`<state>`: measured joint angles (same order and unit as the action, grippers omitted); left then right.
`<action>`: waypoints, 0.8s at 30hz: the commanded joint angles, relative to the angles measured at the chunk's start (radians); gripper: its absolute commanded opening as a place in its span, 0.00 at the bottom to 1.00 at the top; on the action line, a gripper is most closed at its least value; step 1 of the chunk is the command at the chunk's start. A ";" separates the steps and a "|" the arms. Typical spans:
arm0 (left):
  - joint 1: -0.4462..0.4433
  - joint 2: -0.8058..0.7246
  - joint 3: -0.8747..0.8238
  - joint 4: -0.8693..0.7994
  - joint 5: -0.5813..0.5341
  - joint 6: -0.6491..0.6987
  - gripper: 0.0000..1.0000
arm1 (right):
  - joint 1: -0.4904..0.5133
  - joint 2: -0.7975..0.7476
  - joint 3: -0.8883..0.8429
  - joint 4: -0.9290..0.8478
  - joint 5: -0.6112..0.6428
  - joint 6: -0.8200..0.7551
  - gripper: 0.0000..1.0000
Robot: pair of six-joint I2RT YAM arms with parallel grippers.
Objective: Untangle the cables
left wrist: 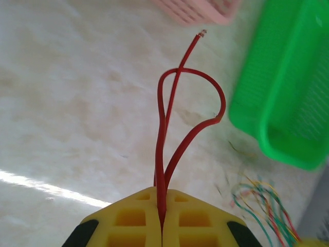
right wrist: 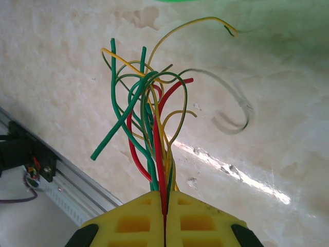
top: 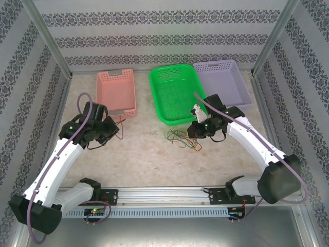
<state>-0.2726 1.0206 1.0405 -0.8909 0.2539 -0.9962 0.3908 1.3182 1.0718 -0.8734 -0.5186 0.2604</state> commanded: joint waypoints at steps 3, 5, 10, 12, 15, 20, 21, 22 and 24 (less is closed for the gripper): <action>0.009 0.035 -0.005 0.227 0.336 0.148 0.00 | 0.004 0.032 -0.033 -0.049 0.148 -0.046 0.00; 0.009 0.043 -0.002 0.261 0.397 0.172 0.00 | -0.012 0.049 -0.033 -0.040 0.204 -0.021 0.12; 0.007 0.072 -0.013 0.346 0.516 0.202 0.00 | -0.023 0.038 0.020 -0.015 0.225 0.047 0.45; 0.007 0.079 -0.022 0.364 0.526 0.222 0.00 | -0.014 0.008 0.063 -0.011 0.224 0.098 0.47; 0.007 0.091 -0.053 0.427 0.528 0.203 0.00 | 0.015 -0.050 0.110 0.044 0.195 0.198 0.43; -0.009 0.103 -0.114 0.640 0.500 0.059 0.00 | 0.144 -0.057 0.069 0.377 0.049 0.456 0.42; -0.015 0.110 -0.117 0.665 0.497 0.042 0.00 | 0.177 -0.039 0.052 0.461 0.041 0.509 0.44; -0.022 0.119 -0.117 0.680 0.493 0.030 0.00 | 0.203 -0.017 0.037 0.539 0.038 0.556 0.47; -0.034 0.131 -0.116 0.699 0.492 0.017 0.00 | 0.227 0.043 0.033 0.652 0.026 0.638 0.49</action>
<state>-0.2874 1.1461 0.9310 -0.3305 0.7399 -0.9237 0.5888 1.2881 1.1374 -0.4690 -0.4385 0.6987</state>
